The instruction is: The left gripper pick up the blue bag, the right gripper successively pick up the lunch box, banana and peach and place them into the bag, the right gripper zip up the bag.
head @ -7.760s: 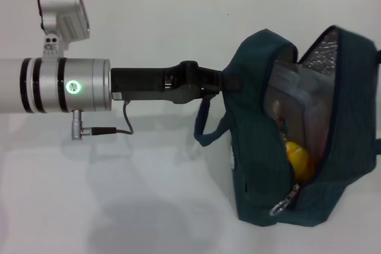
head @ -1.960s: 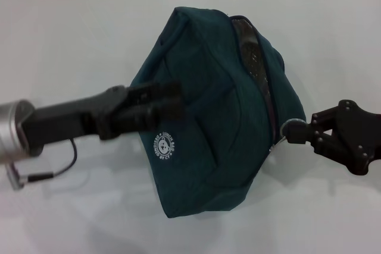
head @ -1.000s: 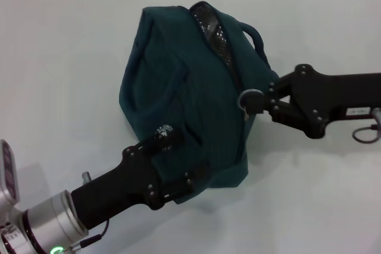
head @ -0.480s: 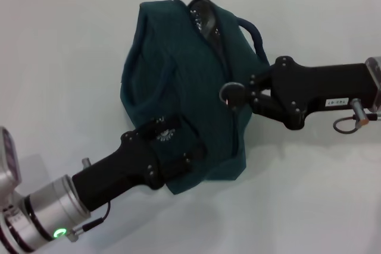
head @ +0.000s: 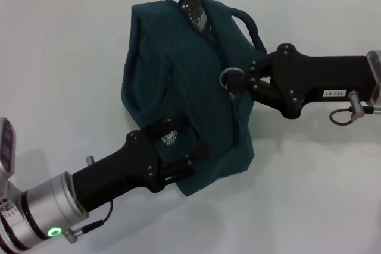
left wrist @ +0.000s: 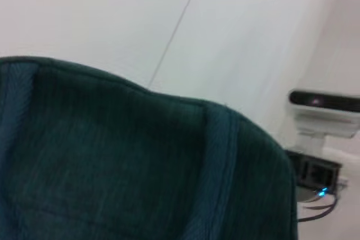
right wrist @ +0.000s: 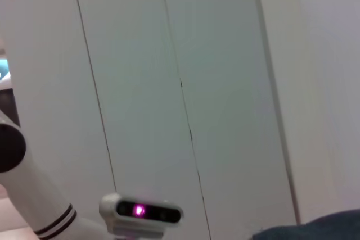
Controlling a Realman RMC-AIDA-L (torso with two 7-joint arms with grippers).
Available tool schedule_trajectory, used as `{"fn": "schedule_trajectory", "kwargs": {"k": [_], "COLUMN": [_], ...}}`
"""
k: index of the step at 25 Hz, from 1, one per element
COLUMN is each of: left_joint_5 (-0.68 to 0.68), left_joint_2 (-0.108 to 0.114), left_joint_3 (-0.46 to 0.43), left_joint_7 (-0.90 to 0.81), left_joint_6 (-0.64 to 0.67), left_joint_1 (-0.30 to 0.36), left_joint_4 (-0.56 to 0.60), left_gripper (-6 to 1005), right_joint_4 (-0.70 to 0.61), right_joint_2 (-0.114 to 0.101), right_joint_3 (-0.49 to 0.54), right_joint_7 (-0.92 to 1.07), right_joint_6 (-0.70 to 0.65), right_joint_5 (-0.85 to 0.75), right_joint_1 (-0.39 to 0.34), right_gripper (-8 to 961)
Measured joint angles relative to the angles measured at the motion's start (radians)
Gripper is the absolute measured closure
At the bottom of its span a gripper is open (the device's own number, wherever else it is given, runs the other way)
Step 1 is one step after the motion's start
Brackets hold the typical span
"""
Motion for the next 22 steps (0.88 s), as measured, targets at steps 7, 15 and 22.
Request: {"fn": "schedule_trajectory", "kwargs": {"k": [7,15,22], "left_joint_5": [0.012,0.006,-0.023], "left_joint_2": [-0.006,-0.017,-0.016], "left_joint_3": [0.008,0.004,0.002], "left_joint_7": [-0.018,-0.008,-0.001], "left_joint_6": [0.003,-0.059,-0.080], "left_joint_1": [0.000,-0.012,-0.011], "left_joint_4": [-0.006,-0.012,-0.013], "left_gripper": [135,134,157], "right_joint_4": [0.000,0.013,0.013], "right_joint_2": [0.003,0.003,0.003], "right_joint_3": [-0.028,-0.114,-0.116], "right_joint_7": [-0.005,-0.006,-0.007], "right_joint_6": [0.012,0.015,0.018], "right_joint_5": [0.008,0.085,0.096], "right_joint_1": [0.009,0.010,-0.001], "right_gripper": [942,942,942]}}
